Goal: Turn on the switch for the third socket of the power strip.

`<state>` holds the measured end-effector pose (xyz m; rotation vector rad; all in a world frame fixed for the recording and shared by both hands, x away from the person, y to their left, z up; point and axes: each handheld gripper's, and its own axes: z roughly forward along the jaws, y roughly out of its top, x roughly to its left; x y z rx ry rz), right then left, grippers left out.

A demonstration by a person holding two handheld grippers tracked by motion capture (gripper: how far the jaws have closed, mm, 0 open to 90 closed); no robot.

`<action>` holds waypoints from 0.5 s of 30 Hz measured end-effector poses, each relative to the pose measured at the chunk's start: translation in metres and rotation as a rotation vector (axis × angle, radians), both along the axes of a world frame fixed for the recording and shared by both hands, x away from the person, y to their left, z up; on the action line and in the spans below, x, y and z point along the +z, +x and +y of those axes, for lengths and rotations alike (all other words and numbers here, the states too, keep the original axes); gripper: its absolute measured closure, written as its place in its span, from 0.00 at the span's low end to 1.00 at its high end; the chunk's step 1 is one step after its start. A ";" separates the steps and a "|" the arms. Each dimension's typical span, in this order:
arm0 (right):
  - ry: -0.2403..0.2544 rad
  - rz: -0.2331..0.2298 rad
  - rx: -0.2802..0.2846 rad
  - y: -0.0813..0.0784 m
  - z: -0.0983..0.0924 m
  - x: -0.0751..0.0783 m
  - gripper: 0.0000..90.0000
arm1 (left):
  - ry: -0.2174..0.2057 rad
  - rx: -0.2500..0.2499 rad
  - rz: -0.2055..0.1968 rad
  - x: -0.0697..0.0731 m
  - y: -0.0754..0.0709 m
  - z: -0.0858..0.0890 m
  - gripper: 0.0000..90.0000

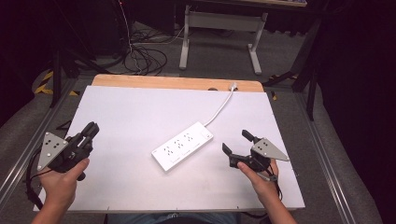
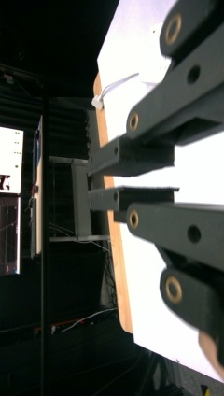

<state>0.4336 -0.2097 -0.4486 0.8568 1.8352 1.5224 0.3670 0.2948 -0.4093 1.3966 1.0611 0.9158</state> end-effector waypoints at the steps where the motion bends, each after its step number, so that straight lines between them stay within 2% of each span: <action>1: -0.001 0.000 0.000 0.000 0.000 0.000 0.12 | -0.002 0.003 0.003 0.000 0.000 0.000 0.85; 5: 0.001 0.000 0.001 0.000 0.000 0.000 0.12 | -0.002 0.023 0.009 0.000 0.001 0.000 0.77; 7: -0.002 -0.002 0.000 0.000 0.000 0.000 0.12 | -0.005 0.031 0.015 0.000 0.001 0.001 0.67; 11: -0.003 -0.002 0.000 0.000 0.000 0.000 0.12 | 0.007 0.031 0.017 -0.001 0.002 0.001 0.59; 15: -0.003 -0.002 0.000 0.000 0.000 0.000 0.12 | 0.000 0.032 0.027 0.000 0.002 0.003 0.52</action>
